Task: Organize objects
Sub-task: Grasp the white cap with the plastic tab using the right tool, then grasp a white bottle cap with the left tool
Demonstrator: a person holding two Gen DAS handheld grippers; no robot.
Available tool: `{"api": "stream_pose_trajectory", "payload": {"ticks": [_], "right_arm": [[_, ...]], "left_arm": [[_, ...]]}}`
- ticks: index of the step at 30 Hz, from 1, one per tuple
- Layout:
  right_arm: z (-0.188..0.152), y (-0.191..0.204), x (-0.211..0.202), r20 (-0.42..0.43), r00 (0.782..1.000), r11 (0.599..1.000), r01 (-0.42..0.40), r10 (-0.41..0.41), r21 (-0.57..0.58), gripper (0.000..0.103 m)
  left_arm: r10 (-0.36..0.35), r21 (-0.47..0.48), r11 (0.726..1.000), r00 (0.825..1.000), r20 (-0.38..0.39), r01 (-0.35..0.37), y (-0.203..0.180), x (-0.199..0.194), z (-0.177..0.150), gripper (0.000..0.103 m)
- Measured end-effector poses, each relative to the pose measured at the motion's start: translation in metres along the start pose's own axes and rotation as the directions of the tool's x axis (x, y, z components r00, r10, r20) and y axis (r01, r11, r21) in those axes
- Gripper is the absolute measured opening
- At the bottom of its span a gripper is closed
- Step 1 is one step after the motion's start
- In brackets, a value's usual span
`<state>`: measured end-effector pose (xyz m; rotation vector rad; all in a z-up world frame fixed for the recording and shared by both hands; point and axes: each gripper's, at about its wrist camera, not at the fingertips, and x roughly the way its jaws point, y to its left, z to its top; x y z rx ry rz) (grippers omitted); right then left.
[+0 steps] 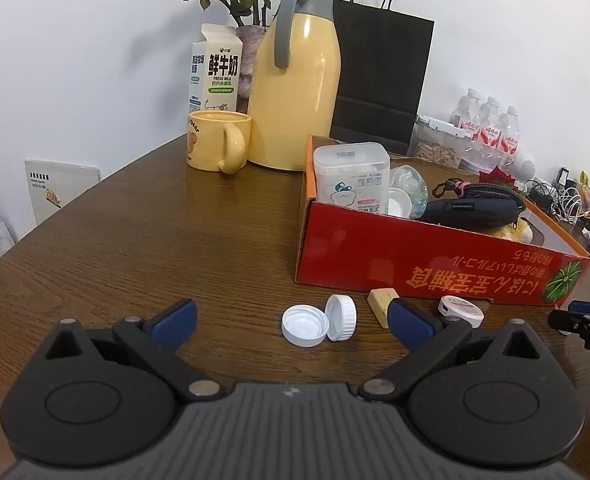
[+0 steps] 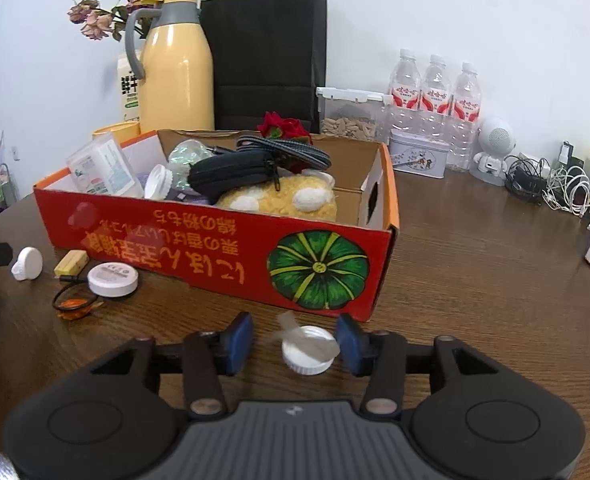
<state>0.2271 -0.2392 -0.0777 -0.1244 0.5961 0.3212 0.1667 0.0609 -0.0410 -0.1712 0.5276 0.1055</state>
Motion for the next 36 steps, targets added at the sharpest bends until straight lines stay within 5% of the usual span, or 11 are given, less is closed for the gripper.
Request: {"api": "stream_pose_trajectory", "payload": {"ticks": [7,12,15,32,36], "right_arm": [[-0.004,0.0,-0.008,0.014,1.0,1.0,0.011,-0.011,0.014,0.039],[-0.005,-0.005,-0.009,0.013,1.0,0.999,0.004,-0.004,0.038,0.013],[-0.006,-0.005,-0.011,0.016,1.0,0.999,-0.003,0.002,0.042,0.007],[-0.004,-0.005,-0.045,0.22,0.975,0.997,-0.053,0.039,0.056,0.006],[-0.004,-0.004,-0.047,0.224,0.973,0.996,-0.062,0.048,0.056,0.006]], "left_arm": [[0.004,-0.002,1.0,1.0,-0.001,-0.004,0.001,0.0,-0.001,0.103],[0.005,-0.004,1.0,1.0,-0.002,-0.005,0.001,0.0,-0.001,0.103],[0.005,-0.003,1.0,1.0,-0.002,-0.005,0.001,0.0,-0.001,0.103],[0.061,-0.024,0.998,0.998,-0.013,-0.061,0.002,0.005,-0.002,0.103],[0.066,-0.036,0.997,0.998,0.001,-0.066,0.003,0.002,-0.002,0.093]]}}
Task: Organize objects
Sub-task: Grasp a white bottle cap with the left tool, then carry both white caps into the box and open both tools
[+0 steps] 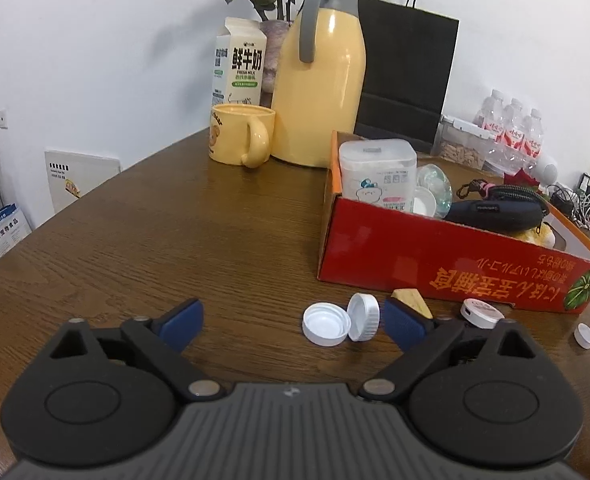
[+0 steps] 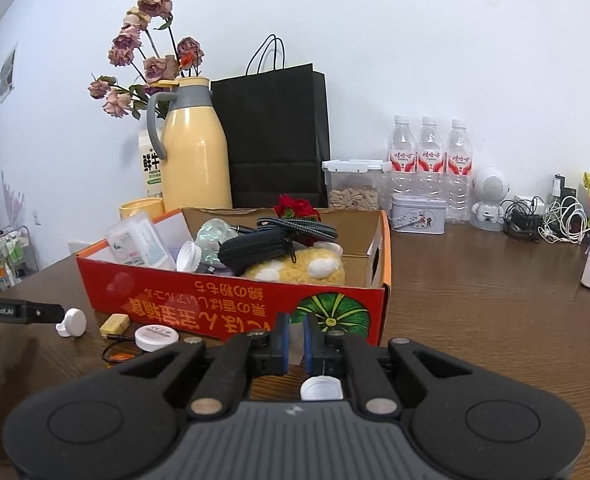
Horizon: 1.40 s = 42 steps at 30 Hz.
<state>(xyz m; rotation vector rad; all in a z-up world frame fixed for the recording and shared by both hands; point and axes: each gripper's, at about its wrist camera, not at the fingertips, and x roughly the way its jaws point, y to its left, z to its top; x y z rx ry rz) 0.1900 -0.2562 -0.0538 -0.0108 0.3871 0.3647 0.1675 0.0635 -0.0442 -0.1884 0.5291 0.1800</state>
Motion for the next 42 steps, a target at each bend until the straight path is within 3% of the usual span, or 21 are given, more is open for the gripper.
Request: {"api": "stream_pose_trajectory", "payload": {"ticks": [4,7,17,20,22,24,35,42], "right_arm": [[-0.001,0.0,-0.001,0.004,1.0,1.0,-0.008,0.008,0.002,0.006],[-0.002,0.0,-0.002,0.007,1.0,1.0,-0.014,0.014,0.001,0.006],[-0.002,0.002,-0.003,0.007,1.0,1.0,-0.024,0.024,-0.003,0.007],[-0.002,0.002,-0.002,0.006,1.0,1.0,-0.026,0.026,-0.005,0.007],[-0.002,0.002,-0.002,0.003,1.0,1.0,-0.026,0.026,-0.005,0.007],[-0.002,0.002,-0.002,0.001,1.0,1.0,-0.028,0.028,-0.007,0.007],[-0.003,0.004,-0.002,0.003,1.0,0.999,-0.03,0.03,-0.014,0.007],[0.006,0.008,-0.004,0.015,0.999,0.999,-0.04,0.041,-0.021,0.007]], "left_arm": [[0.017,-0.04,0.999,0.998,0.053,-0.014,0.005,-0.009,0.0,0.09],[0.034,-0.035,0.999,0.999,0.015,-0.034,0.004,-0.003,0.001,0.083],[0.005,0.002,1.0,0.996,-0.084,-0.005,-0.003,0.016,0.002,0.082],[-0.017,0.025,1.0,0.996,-0.087,0.019,-0.007,0.018,0.002,0.07],[-0.042,0.033,0.998,0.995,-0.087,0.045,-0.009,0.018,0.002,0.044],[-0.06,0.034,0.997,0.994,-0.089,0.063,-0.009,0.018,0.001,0.029],[-0.041,0.014,0.999,0.999,-0.025,0.041,-0.007,0.006,0.002,0.029],[-0.09,0.028,0.996,0.995,0.032,0.089,-0.02,-0.014,0.017,0.029]]}}
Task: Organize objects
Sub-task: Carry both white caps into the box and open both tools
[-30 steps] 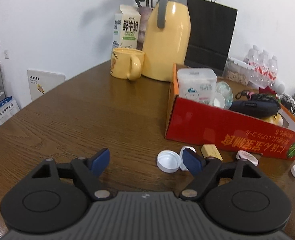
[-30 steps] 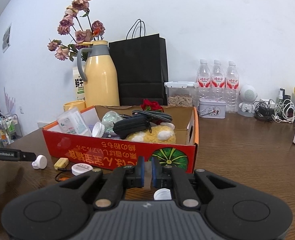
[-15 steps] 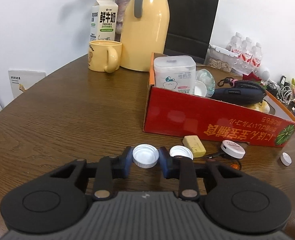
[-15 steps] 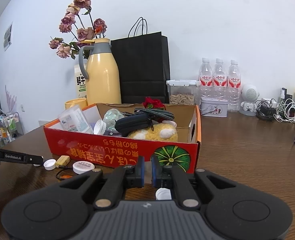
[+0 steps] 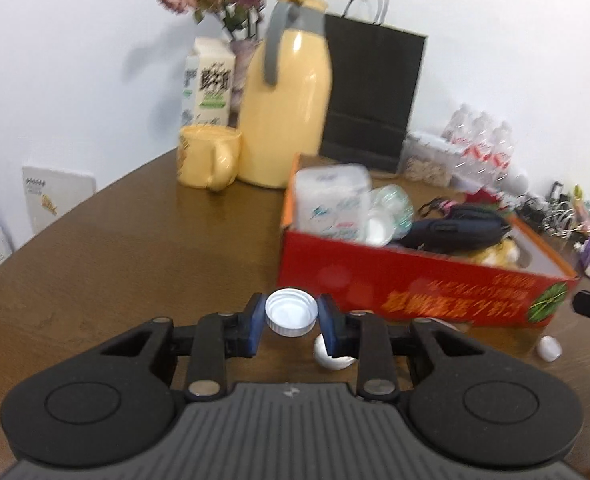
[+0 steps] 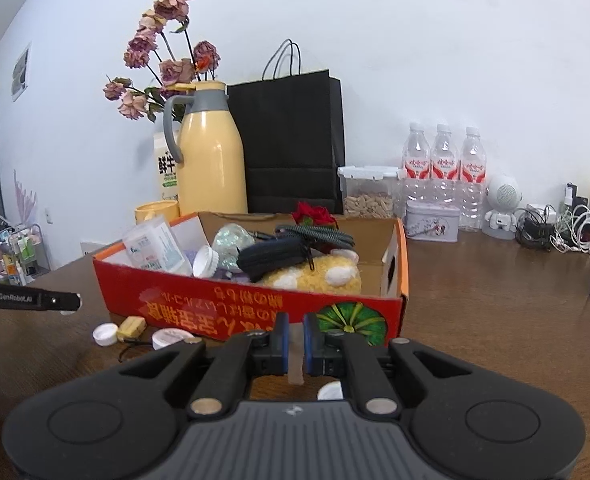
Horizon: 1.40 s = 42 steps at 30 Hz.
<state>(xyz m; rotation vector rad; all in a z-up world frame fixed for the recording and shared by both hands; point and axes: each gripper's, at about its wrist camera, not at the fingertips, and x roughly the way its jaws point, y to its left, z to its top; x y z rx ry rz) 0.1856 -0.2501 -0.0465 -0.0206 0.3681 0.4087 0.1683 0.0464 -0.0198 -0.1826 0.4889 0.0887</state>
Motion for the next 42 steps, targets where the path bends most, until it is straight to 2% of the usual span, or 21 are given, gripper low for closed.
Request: {"api": "stream_pose_trajectory", "payload": {"ticks": [6,12,17,23,31,34,40,41,42], "right_arm": [[0.021,0.013,0.003,0.036,0.999,0.999,-0.037,0.038,-0.039,0.007],[0.044,0.026,0.017,0.057,0.996,0.995,-0.063,0.067,-0.076,0.007],[0.06,0.028,0.036,0.065,0.997,0.995,-0.042,0.048,-0.089,0.007],[0.073,0.012,0.06,0.061,0.998,0.997,0.001,0.004,-0.073,0.007],[0.068,-0.019,0.086,0.014,1.0,0.999,0.028,-0.028,-0.023,0.007],[0.063,-0.026,0.091,-0.003,0.999,0.999,0.032,-0.032,-0.009,0.007],[0.053,-0.025,0.103,-0.056,0.998,0.999,0.042,-0.043,-0.015,0.007],[0.052,-0.025,0.104,-0.06,0.997,0.999,0.044,-0.045,-0.015,0.008],[0.051,-0.025,0.105,-0.064,0.997,0.999,0.047,-0.048,-0.015,0.009]], "left_arm": [[-0.06,0.058,0.997,0.996,0.066,0.056,-0.027,-0.007,0.024,0.029],[-0.109,0.104,0.99,0.988,0.107,0.098,-0.055,0.002,0.048,0.029],[-0.131,0.127,0.985,0.984,0.117,0.116,-0.072,0.019,0.058,0.029],[-0.143,0.143,0.982,0.984,0.111,0.126,-0.088,0.045,0.066,0.029],[-0.15,0.163,0.977,0.985,0.082,0.136,-0.099,0.08,0.068,0.029],[-0.146,0.166,0.977,0.988,0.047,0.136,-0.096,0.092,0.063,0.029],[-0.134,0.178,0.976,0.99,0.033,0.127,-0.093,0.097,0.058,0.03],[-0.13,0.18,0.976,0.991,0.037,0.121,-0.094,0.096,0.057,0.03],[-0.126,0.184,0.976,0.991,0.043,0.116,-0.095,0.094,0.057,0.037]]}}
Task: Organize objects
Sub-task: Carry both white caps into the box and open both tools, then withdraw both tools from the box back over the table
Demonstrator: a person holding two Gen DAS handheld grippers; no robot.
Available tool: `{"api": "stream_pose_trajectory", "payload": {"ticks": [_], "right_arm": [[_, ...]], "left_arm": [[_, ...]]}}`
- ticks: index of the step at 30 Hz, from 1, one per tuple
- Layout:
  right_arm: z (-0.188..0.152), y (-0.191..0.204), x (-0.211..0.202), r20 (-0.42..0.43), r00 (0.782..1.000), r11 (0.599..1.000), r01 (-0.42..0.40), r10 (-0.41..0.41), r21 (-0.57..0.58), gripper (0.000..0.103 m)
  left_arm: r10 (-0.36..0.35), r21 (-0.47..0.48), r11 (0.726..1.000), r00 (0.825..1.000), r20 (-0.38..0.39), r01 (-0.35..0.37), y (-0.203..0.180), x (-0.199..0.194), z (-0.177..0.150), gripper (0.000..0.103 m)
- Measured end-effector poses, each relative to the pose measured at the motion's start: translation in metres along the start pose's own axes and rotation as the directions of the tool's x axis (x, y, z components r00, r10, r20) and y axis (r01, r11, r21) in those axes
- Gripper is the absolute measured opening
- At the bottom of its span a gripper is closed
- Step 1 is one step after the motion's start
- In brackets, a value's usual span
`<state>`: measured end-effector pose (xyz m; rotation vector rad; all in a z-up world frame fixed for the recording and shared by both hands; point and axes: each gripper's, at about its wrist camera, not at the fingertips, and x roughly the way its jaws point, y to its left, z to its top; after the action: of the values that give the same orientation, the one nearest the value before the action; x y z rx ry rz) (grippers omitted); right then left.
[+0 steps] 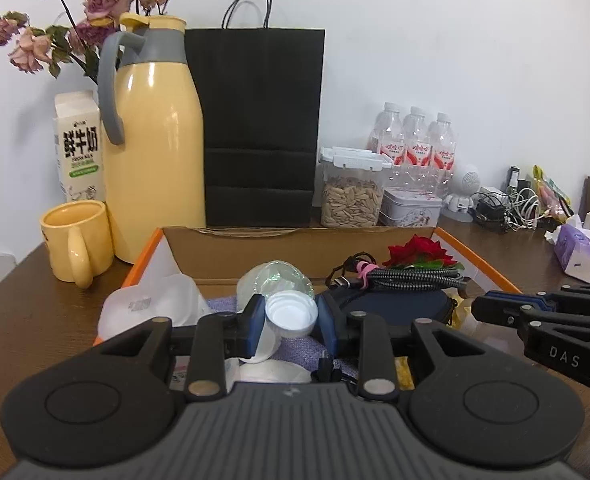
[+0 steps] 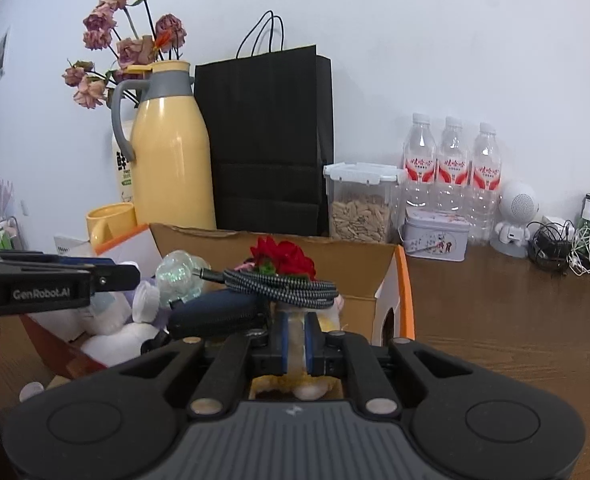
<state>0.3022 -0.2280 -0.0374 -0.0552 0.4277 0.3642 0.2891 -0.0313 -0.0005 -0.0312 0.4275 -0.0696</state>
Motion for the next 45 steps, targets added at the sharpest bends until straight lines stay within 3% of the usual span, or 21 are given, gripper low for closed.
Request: {"api": "stream_pose_trajectory", "payload": {"ticks": [1,3,5,6,7,9,11,20,32,37,45], "right_arm": [[-0.001,0.0,-0.001,-0.002,1.0,1.0,0.003,-0.003,0.003,0.01],[-0.002,0.001,-0.002,-0.002,1.0,1.0,0.018,-0.018,0.008,0.016],[-0.003,0.001,-0.004,-0.001,1.0,1.0,0.023,-0.023,0.016,0.044],[-0.003,0.001,-0.005,0.002,1.0,0.999,0.027,-0.027,0.017,0.06],[-0.003,0.002,-0.007,0.007,0.999,0.999,0.034,-0.034,0.015,0.066],[-0.003,0.003,-0.008,0.015,0.999,0.999,0.038,-0.038,0.013,0.091],[-0.004,0.004,-0.01,0.023,0.999,0.999,0.042,-0.042,0.01,0.101],[-0.004,0.009,-0.017,0.031,0.999,0.999,0.043,-0.043,-0.005,0.103],[-0.009,0.018,-0.058,0.041,0.998,0.998,0.058,-0.057,-0.032,0.103],[-0.02,0.017,-0.07,-0.009,0.998,0.997,0.065,-0.066,-0.035,0.103],[-0.05,0.017,-0.067,-0.163,0.984,0.996,0.071,-0.079,-0.053,0.103]], "left_arm": [[0.003,0.005,1.0,1.0,0.008,-0.003,-0.001,-0.002,0.0,0.049],[0.017,0.02,1.0,0.999,0.033,-0.017,-0.004,-0.006,0.0,0.064],[0.023,0.03,0.999,0.998,0.053,-0.024,-0.006,-0.01,0.0,0.079],[0.025,0.03,0.999,0.998,0.062,-0.026,-0.006,-0.011,0.0,0.093],[0.018,0.029,0.999,0.997,0.071,-0.02,-0.006,-0.013,0.0,0.103],[0.031,0.02,0.999,0.995,0.096,-0.033,-0.006,-0.018,-0.001,0.103],[0.029,0.018,0.999,0.995,0.097,-0.031,-0.006,-0.019,0.0,0.103],[0.022,0.014,1.0,0.994,0.105,-0.024,-0.008,-0.025,0.0,0.103],[0.023,0.002,1.0,0.989,0.149,-0.023,-0.003,-0.072,-0.001,0.103],[0.064,-0.005,0.998,0.99,0.127,-0.064,0.009,-0.088,-0.009,0.103],[0.151,-0.015,0.989,0.987,0.046,-0.15,0.035,-0.101,-0.03,0.103]]}}
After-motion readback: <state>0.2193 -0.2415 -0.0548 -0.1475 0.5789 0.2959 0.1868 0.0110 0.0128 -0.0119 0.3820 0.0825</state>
